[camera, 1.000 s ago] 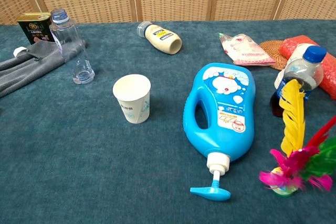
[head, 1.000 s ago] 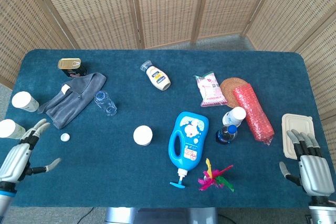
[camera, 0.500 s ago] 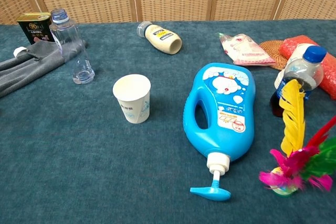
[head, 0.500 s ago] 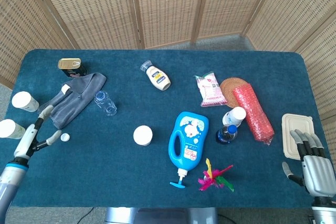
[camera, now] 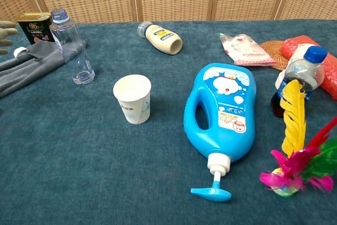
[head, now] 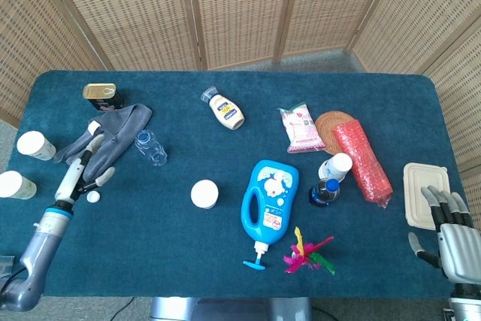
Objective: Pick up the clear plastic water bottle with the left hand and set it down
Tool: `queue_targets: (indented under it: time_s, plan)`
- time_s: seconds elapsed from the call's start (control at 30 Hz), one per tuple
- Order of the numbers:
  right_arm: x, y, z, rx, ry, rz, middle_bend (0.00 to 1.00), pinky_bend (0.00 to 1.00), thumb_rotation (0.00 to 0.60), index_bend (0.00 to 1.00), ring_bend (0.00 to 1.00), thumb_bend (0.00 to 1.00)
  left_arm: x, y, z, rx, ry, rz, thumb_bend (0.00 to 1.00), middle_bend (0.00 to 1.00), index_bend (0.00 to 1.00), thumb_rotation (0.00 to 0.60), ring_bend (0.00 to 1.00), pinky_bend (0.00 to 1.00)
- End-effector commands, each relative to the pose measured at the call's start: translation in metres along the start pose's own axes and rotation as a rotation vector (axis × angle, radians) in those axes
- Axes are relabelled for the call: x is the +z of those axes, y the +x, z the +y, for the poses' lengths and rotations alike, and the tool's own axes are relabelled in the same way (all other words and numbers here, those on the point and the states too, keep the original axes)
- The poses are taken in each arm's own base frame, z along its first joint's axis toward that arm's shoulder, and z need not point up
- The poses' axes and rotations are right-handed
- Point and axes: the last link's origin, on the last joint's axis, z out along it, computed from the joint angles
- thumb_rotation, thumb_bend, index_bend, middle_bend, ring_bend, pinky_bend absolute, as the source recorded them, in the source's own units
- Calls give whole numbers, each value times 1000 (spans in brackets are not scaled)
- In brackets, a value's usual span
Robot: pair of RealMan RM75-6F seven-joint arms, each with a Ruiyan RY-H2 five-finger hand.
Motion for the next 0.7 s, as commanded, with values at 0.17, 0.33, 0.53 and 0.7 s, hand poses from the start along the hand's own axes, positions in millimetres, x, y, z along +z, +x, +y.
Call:
queue_targets:
  time_s: [0.17, 0.33, 0.53, 0.7]
  plan:
    - [-2, 4, 2, 6, -7, 12, 35, 0, 600, 0, 0, 390, 21, -22, 7, 2, -42, -43, 371, 0, 0, 278, 0, 0]
    - [-5, 5, 5, 9, -15, 14, 35, 0, 600, 0, 0, 387, 27, -32, 10, 27, -67, -68, 461, 0, 0, 292, 0, 0]
    - [-5, 7, 5, 15, -13, 18, 35, 0, 600, 0, 0, 387, 34, -39, 10, 34, -81, -69, 471, 0, 0, 305, 0, 0]
    - [-4, 6, 5, 15, -14, 13, 35, 0, 600, 0, 0, 387, 41, -43, 10, 28, -90, -63, 471, 0, 0, 306, 0, 0]
